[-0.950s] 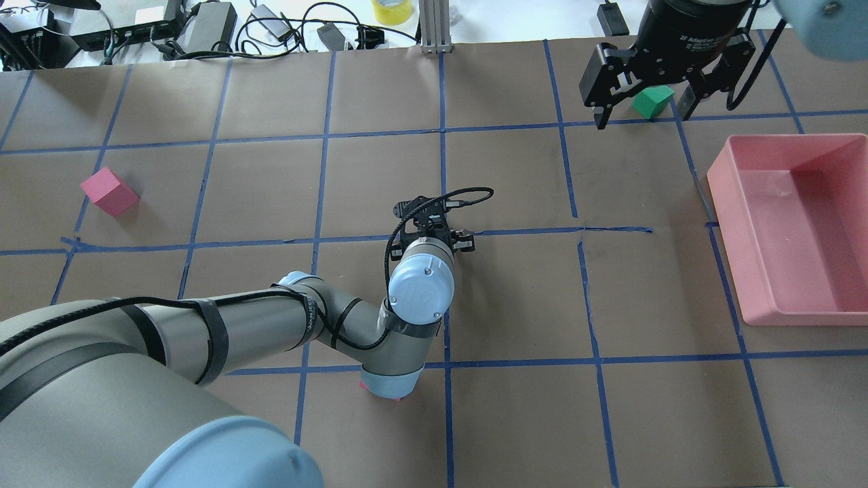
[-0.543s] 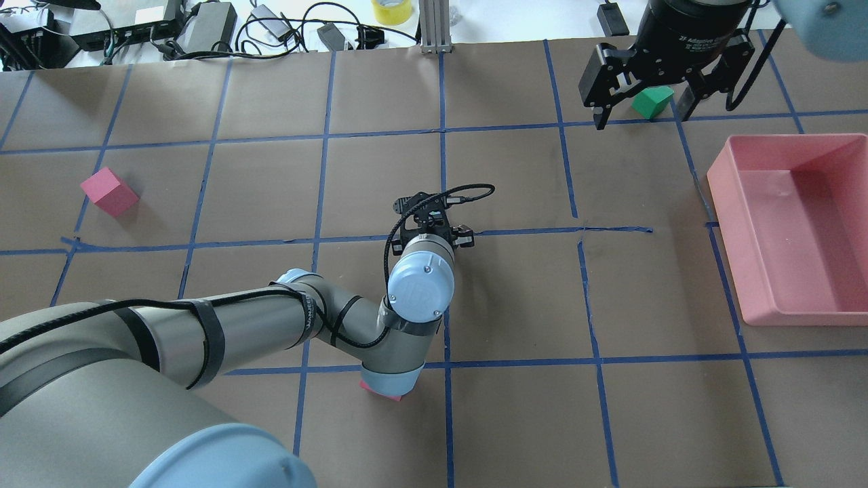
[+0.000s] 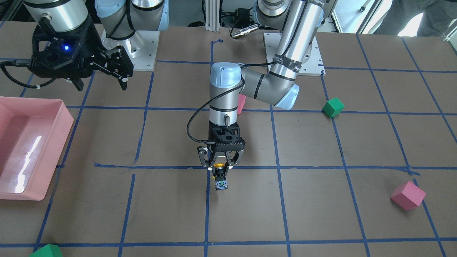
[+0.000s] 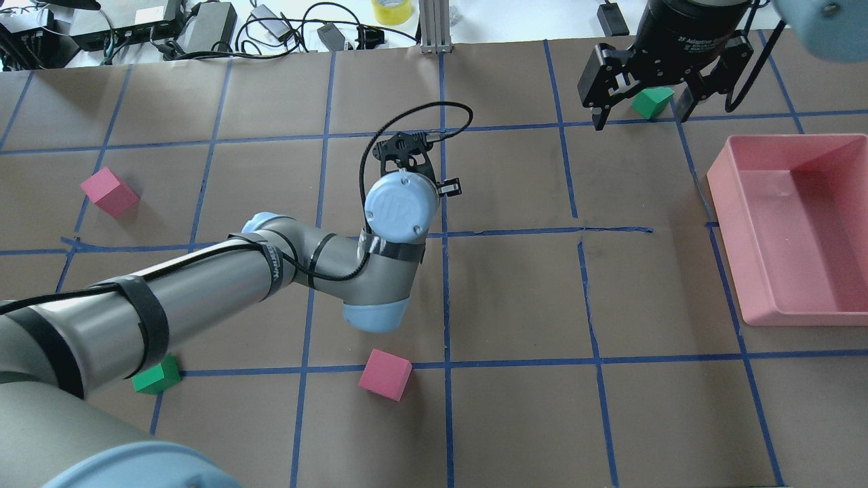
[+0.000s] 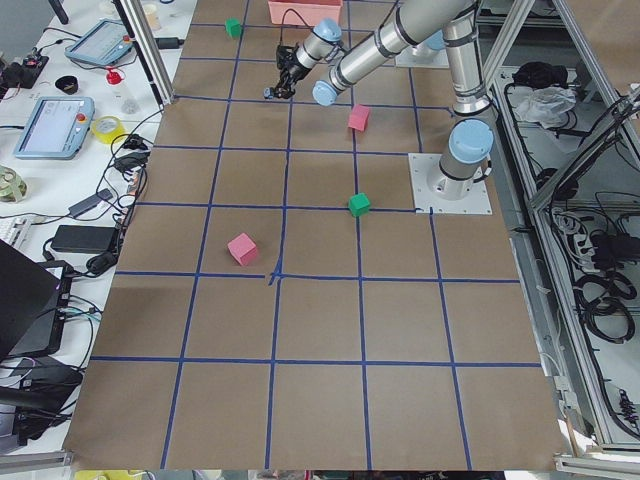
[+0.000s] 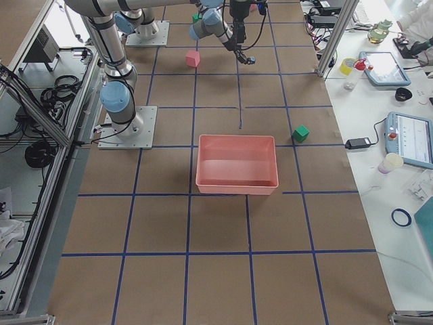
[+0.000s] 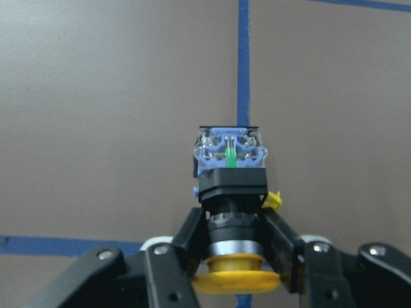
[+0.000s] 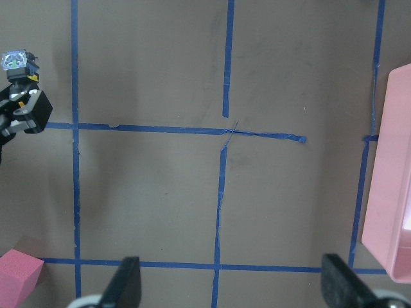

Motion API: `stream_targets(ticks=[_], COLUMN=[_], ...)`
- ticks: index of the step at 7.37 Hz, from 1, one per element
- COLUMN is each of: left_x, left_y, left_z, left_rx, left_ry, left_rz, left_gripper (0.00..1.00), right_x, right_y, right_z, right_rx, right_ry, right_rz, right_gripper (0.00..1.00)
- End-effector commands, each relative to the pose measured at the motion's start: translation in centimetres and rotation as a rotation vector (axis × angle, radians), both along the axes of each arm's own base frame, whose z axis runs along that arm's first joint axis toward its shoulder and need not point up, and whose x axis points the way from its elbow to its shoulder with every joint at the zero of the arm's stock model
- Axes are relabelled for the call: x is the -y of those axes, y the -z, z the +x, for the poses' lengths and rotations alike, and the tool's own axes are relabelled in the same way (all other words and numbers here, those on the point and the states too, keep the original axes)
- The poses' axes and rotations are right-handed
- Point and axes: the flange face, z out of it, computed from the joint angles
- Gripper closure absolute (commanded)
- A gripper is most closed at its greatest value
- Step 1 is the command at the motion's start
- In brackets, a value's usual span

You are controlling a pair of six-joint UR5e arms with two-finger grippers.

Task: Align button upright
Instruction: 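Lift the button with the left gripper and rotate it yellow cap up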

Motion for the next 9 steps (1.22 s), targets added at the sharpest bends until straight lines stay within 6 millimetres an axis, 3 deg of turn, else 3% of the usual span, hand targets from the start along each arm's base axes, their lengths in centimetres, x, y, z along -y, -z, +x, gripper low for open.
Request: stream_targets(ticks=[1,3,5,7,8,9], left_x=[4.1,5.3,6.3,7.3,7.2,7.1], left_y=[-5.2,-5.0,-2.7,1.0,3.8,4.4], left_z=[1.7,3.8,5.1,6.2,6.1,5.9], left_rx=[-0.234,-0.497,-0.642,-0.722,-0.713,-0.729], left_ry=[-0.251,-0.436,-0.621,-0.695,-0.714,-0.713], left_rz=[0.343,0.653,0.825,0.938,0.984,1.007], left_gripper=[1.00,1.00,1.00,1.00,1.00,1.00], right_x=[0.0,0.0,0.0,0.0,0.0,0.0], right_y=[0.0,0.1,0.1,0.1,0.1,0.1], right_z=[0.0,0.0,0.0,0.0,0.0,0.0], right_rx=[0.000,0.000,0.000,0.002,0.002,0.002], right_ry=[0.000,0.002,0.002,0.002,0.002,0.002], right_rz=[0.000,0.001,0.001,0.003,0.001,0.003], right_gripper=[0.00,0.00,0.00,0.00,0.00,0.00])
